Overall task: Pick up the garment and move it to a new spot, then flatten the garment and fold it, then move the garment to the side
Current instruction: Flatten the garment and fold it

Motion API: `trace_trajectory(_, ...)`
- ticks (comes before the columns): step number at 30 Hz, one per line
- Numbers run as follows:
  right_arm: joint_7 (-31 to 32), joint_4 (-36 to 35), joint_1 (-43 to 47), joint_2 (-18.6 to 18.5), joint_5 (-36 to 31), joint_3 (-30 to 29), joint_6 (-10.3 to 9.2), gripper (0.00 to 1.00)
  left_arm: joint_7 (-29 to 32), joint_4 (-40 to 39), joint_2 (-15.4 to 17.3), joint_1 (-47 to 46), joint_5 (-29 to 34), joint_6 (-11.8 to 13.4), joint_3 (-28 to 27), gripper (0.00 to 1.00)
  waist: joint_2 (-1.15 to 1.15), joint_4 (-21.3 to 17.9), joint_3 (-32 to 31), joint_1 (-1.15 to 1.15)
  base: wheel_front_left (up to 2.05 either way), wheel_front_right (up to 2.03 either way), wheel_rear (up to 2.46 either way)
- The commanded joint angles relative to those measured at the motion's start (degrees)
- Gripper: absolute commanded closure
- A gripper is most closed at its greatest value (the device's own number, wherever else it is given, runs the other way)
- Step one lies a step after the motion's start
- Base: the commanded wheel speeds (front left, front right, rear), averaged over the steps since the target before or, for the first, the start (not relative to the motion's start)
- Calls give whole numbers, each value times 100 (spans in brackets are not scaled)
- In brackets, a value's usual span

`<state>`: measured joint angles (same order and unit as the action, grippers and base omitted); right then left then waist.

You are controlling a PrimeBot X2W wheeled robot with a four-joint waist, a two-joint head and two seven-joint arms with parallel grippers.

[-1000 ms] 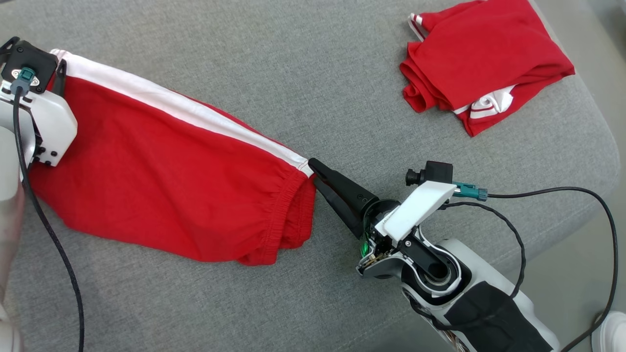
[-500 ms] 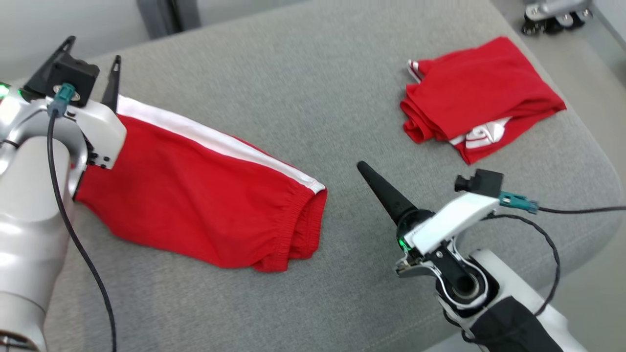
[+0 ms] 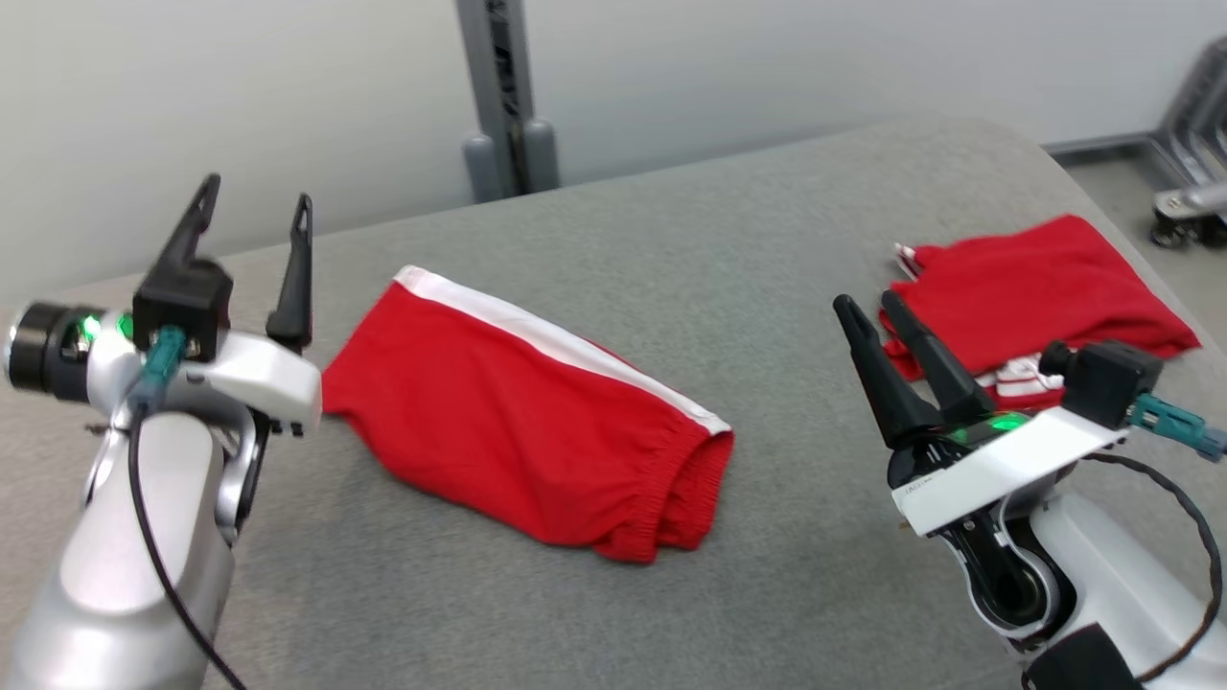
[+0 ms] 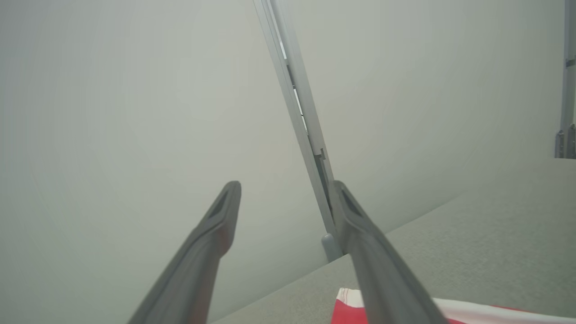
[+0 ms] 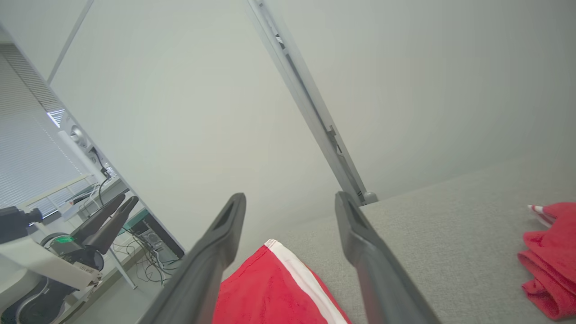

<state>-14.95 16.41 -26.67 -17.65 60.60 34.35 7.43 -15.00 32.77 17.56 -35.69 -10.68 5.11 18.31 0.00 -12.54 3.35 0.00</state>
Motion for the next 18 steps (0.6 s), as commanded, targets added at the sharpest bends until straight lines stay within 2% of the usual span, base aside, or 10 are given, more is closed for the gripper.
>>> trace_trajectory(1, -25, -153, 230, 47, -309, -165, 11, 0, -16, -228, 0, 257, -12, 90, -102, 0, 0, 400, -324, 0, 0, 0, 0)
trace_trajectory(4, -27, -606, 565, 125, -973, -592, 11, 0, -16, -758, -132, 890, -37, 230, -347, 0, 0, 629, -437, 0, 0, 0, 0)
trace_trajectory(9, -27, -1150, 1194, 313, -1805, -1167, 8, 0, -17, -1462, -345, 1858, 113, 303, -525, 0, 0, 950, -567, 0, 0, 0, 0)
trace_trajectory(18, -18, -1043, 1840, 625, -2904, -1542, 8, 0, -17, -2190, -870, 3044, 335, 525, -1084, 0, 0, 1167, -633, 0, 0, 0, 0)
